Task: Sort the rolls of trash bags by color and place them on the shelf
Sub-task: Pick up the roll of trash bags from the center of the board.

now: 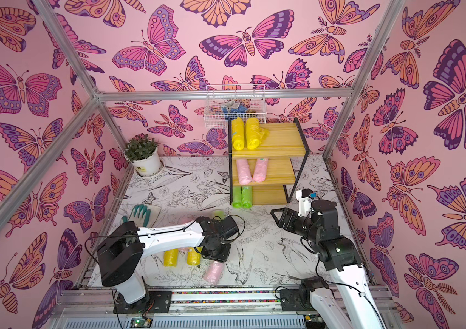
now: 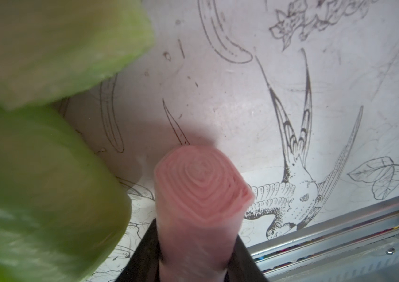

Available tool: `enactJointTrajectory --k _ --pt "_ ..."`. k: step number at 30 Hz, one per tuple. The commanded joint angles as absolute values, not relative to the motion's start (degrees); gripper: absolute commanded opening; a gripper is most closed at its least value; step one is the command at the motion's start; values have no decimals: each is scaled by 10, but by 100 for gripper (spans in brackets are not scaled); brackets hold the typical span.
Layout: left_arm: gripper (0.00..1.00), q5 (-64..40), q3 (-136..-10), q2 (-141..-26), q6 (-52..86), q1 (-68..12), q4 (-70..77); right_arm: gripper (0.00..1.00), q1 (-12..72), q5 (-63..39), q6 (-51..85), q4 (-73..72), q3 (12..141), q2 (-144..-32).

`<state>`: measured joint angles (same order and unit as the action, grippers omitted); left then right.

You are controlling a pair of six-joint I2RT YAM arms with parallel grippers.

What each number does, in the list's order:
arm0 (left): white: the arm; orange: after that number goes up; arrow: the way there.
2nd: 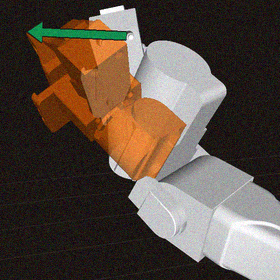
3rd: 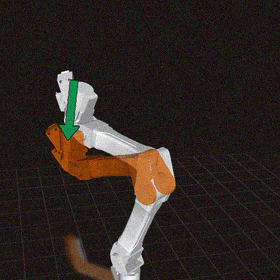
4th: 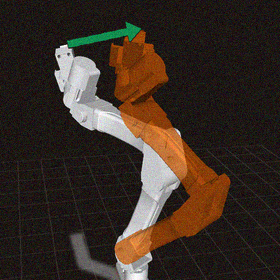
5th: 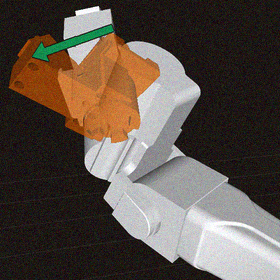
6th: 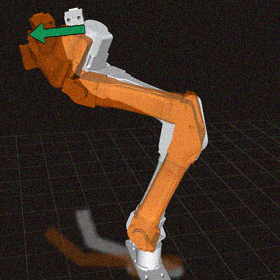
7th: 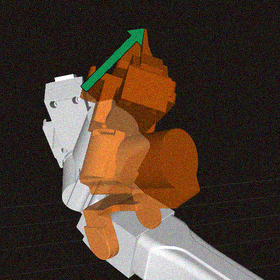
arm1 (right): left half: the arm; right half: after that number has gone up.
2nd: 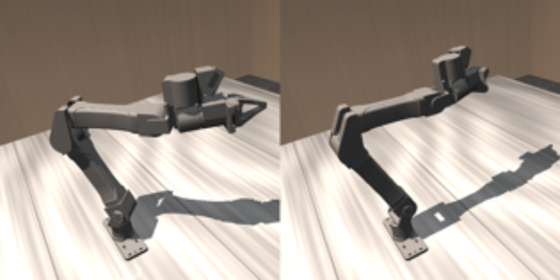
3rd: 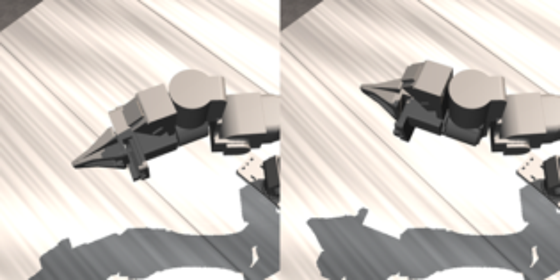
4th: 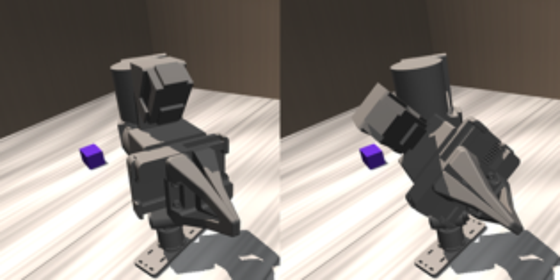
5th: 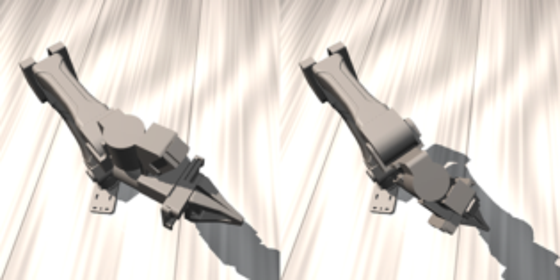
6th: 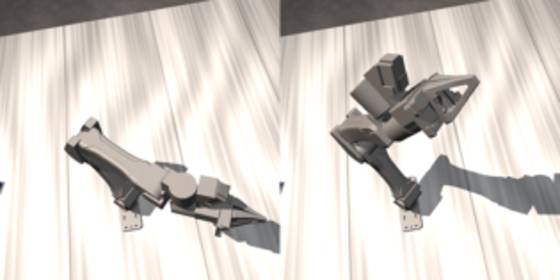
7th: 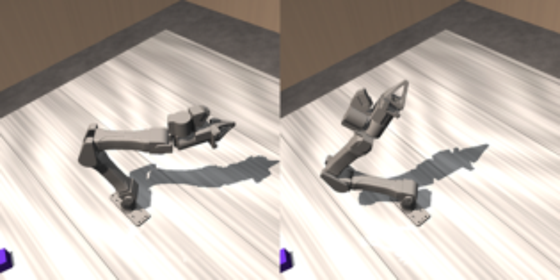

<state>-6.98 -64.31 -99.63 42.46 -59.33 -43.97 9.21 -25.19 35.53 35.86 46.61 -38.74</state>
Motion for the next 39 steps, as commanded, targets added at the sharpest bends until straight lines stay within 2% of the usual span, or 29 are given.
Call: enactJointTrajectory --k 1,2,3,4,9,12,18,24,30,39 --pt "20 -76 -642 -1026 425 -597 -440 68 96 -238 347 385 473 -383" --pt "16 -74 -643 -1023 428 -598 -440 68 96 -233 346 391 475 -382" --pt "6 -71 -643 -1017 433 -598 -440 68 96 -229 344 397 478 -381" --pt "0 -65 -644 -1010 438 -598 -441 68 96 -223 343 402 480 -379" --pt "0 -33 -633 -904 486 -600 -393 68 96 -219 315 448 516 -376" --pt "0 -20 -620 -820 515 -600 -326 73 96 -242 306 472 543 -383" --pt "0 0 -557 -672 568 -598 -126 76 96 -383 339 461 570 -406" --pt "0 -3 -502 -616 610 -594 20 80 112 -508 431 361 545 -391" --pt "0 -37 -451 -615 678 -581 154 85 178 -514 450 318 523 -396" --pt "0 -54 -432 -621 725 -574 230 81 304 -429 407 350 515 -437"
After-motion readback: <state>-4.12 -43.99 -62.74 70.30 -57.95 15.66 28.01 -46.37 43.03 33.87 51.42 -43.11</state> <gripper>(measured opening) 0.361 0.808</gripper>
